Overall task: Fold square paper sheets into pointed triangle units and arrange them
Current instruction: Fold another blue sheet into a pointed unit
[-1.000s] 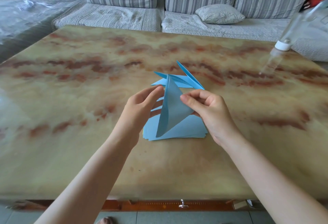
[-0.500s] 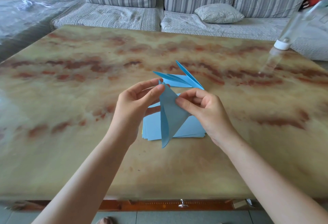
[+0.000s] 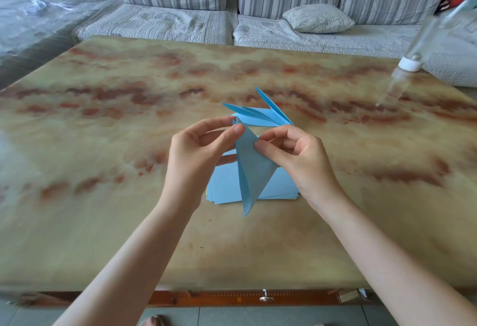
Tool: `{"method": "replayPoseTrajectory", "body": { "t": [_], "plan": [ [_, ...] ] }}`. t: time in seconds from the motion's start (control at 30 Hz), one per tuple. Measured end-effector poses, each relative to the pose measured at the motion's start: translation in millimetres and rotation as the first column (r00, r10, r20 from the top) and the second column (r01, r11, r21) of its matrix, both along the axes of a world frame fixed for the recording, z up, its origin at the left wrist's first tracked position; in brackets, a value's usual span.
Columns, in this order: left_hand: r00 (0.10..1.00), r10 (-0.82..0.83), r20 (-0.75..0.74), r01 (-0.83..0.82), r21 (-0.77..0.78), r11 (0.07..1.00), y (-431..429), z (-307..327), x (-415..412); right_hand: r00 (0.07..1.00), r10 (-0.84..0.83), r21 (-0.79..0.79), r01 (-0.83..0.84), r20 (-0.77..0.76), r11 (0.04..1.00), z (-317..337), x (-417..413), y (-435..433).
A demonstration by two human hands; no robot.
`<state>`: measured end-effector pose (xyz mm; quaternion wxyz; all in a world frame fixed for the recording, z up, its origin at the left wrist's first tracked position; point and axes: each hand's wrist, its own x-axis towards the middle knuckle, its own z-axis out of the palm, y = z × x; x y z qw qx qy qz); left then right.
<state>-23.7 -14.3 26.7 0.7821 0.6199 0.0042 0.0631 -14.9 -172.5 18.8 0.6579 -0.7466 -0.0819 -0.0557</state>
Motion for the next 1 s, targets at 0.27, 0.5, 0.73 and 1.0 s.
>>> {"method": "replayPoseTrajectory", "body": {
  "t": [0.27,0.5,0.73,1.0],
  "plan": [
    [0.999,0.042,-0.002,-0.042,-0.023,0.999,0.3,-1.6,0.1,1.000,0.007,-0.014,-0.007,0.002,1.000,-1.0,0.4,0.5],
    [1.000,0.029,-0.007,-0.030,-0.040,0.999,-0.2,-0.4,-1.2,1.000,0.003,-0.003,-0.003,0.005,1.000,0.2,0.7,0.2],
    [0.999,0.019,-0.033,-0.021,-0.047,0.999,-0.5,-0.6,-1.8,1.000,0.015,0.002,-0.015,0.024,1.000,0.6,0.7,-0.1],
    [0.999,-0.008,-0.045,0.007,-0.023,1.000,1.3,-0.1,-1.5,0.999,0.031,-0.028,-0.030,0.035,0.999,1.2,1.0,-0.5]
  ]
}}
